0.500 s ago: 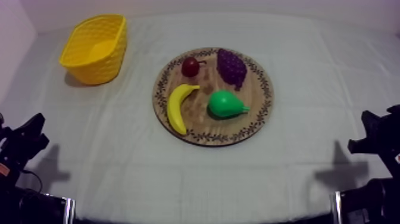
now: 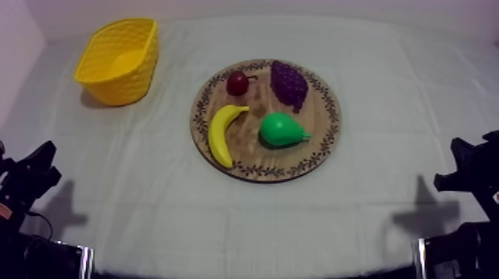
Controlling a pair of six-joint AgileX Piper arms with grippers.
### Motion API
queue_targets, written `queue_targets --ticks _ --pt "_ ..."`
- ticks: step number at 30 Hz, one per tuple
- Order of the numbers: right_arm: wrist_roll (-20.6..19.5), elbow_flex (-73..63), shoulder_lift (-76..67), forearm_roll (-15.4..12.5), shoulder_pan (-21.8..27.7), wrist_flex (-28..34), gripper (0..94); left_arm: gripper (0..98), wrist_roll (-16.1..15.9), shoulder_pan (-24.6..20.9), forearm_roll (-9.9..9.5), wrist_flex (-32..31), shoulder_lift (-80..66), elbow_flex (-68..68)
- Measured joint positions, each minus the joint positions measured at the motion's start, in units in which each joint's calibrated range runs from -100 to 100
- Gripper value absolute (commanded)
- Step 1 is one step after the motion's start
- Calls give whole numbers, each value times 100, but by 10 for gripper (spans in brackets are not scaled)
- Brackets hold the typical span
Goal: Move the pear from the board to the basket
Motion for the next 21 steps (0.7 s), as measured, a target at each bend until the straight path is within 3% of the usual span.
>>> queue_targets --ticks 5,10,14,16,18,21 --pt "0 0 0 0 0 0 3 1 13 -77 18 -88 81 0" --pt "0 0 0 0 0 0 3 1 -248 -196 364 -471 778 -583" --pt "0 0 0 0 0 6 3 1 -770 -245 823 -236 1729 -1686" --pt "0 0 0 0 0 6 3 1 -1114 -192 949 -11 2293 -2322" --pt "0 0 0 0 0 6 3 1 -1461 -66 951 282 2886 -3062" --pt "0 0 0 0 0 6 3 1 -1919 207 790 553 3721 -4149"
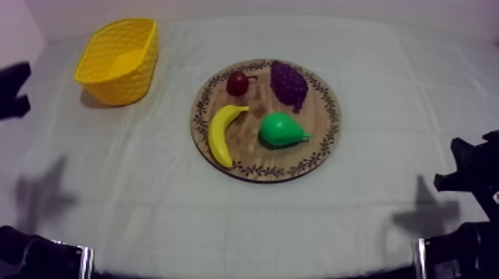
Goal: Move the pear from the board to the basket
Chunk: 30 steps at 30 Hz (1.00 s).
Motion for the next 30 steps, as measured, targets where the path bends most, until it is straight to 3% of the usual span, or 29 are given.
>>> queue_targets --ticks 3,6,10,13,17,30 --pt "0 0 0 0 0 0 3 1 -292 358 -273 -18 823 -918" --pt "0 0 0 0 0 10 3 7 -437 821 -703 -22 1625 -1719" --pt "0 0 0 0 0 10 3 19 -391 1424 -1330 -30 2717 -2653" --pt "0 0 0 0 0 2 3 24 -158 1820 -1614 -71 3411 -3154" --pt "0 0 0 0 0 2 3 29 183 2293 -1711 -194 4226 -3615" --pt "0 0 0 0 0 2 3 50 496 3071 -1725 -869 5894 -3382"
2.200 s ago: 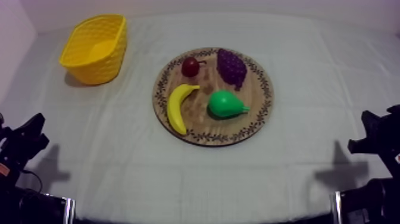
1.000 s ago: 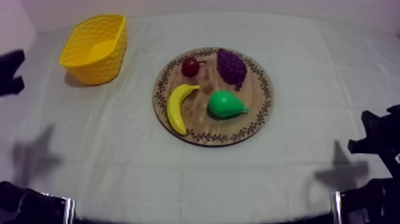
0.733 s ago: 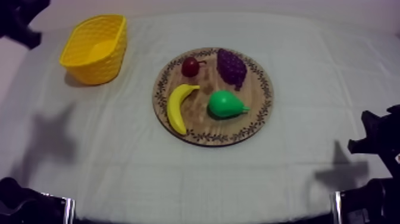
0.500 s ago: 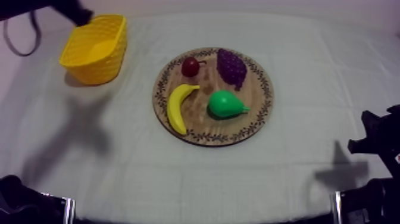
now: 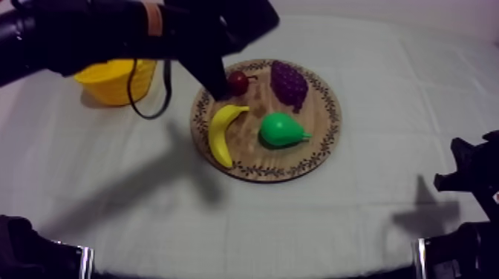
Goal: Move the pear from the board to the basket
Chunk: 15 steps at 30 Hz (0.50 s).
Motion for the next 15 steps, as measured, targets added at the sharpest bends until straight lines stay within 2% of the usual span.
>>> queue_targets --ticks 8,15 --pt "0 0 0 0 0 -6 3 77 89 116 -5 -86 319 471" --pt "0 0 0 0 0 -6 3 130 -68 164 -30 -566 400 961"
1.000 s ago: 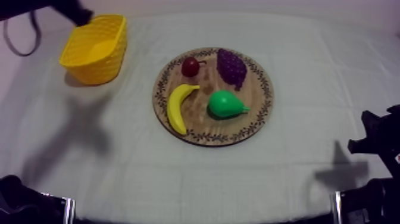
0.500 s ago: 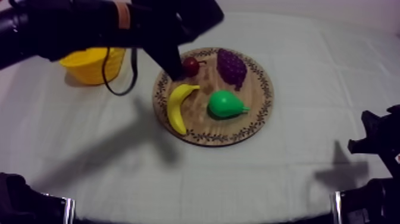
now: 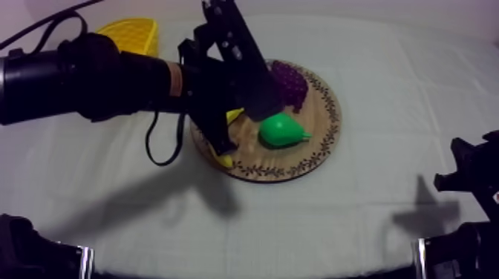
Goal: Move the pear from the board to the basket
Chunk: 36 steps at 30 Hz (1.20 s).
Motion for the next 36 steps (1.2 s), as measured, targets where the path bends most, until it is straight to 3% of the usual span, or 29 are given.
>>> queue_targets --ticks 2,3,7,9,11,19,36 --pt "0 0 0 0 0 0 3 162 -15 29 -17 9 8 26" --pt "0 0 0 0 0 0 3 238 -1 34 -17 30 8 26" --pt "0 0 0 0 0 0 3 724 175 42 -12 365 53 -121" --pt "0 0 0 0 0 0 3 846 209 46 9 536 67 -189" --pt "0 0 0 0 0 0 3 902 179 50 56 554 80 -227" --pt "0 0 0 0 0 -10 3 929 127 18 213 603 226 -341" --pt "10 0 0 0 0 5 3 903 -33 86 439 2827 1920 -2213"
